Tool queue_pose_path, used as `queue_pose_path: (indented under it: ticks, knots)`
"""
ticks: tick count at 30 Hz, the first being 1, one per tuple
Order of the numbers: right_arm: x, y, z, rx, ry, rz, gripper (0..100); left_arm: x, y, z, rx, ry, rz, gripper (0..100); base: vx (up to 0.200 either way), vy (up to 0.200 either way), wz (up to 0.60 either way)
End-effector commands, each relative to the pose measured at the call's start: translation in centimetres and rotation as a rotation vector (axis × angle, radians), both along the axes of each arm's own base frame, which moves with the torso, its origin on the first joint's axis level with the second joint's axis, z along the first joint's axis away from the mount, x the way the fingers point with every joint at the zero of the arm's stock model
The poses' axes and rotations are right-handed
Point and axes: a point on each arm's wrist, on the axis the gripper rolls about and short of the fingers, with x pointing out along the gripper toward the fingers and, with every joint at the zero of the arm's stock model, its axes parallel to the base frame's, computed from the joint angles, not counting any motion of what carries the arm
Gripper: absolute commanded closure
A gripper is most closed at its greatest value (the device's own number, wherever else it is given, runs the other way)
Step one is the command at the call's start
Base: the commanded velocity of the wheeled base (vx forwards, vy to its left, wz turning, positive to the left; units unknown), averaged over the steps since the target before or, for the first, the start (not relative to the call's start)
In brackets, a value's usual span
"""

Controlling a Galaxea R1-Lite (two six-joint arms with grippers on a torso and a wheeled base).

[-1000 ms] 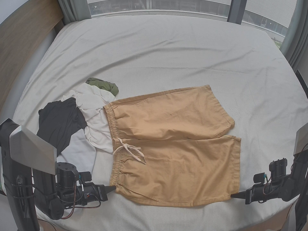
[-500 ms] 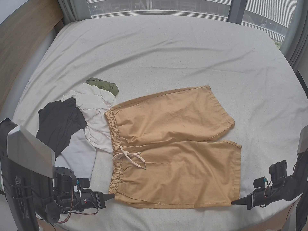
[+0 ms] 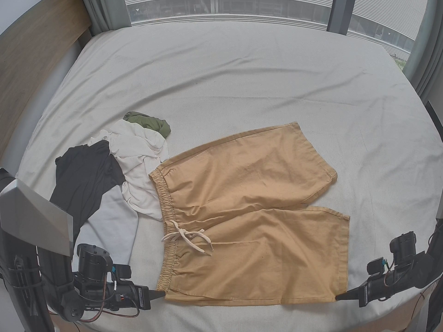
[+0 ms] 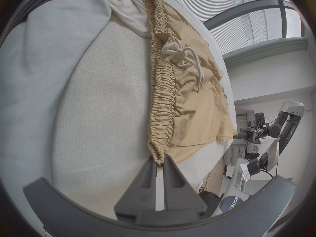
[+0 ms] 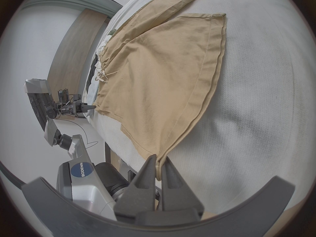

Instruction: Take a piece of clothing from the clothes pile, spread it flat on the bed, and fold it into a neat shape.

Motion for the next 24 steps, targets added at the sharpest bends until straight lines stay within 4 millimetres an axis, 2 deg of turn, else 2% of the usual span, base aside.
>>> queue_pose_path:
  ticks: [1,17,24]
  knots:
    - [-0.8,-0.1,0.0,-0.014,0.017,0.022,100,-0.8,0.3,1.0,-0.006,0.007,-0.022,100,0.000,0.000,0.00]
    - [-2.0,-0.1,0.9,-0.023,0.029,0.054,100,-2.8,0.8,2.3,0.036,0.051,-0.122,100,0.000,0.000,0.00]
    - [-0.5,-0.2,1.3,-0.016,-0.043,0.038,100,-2.4,0.7,2.6,0.007,0.023,-0.115,100,0.000,0.000,0.00]
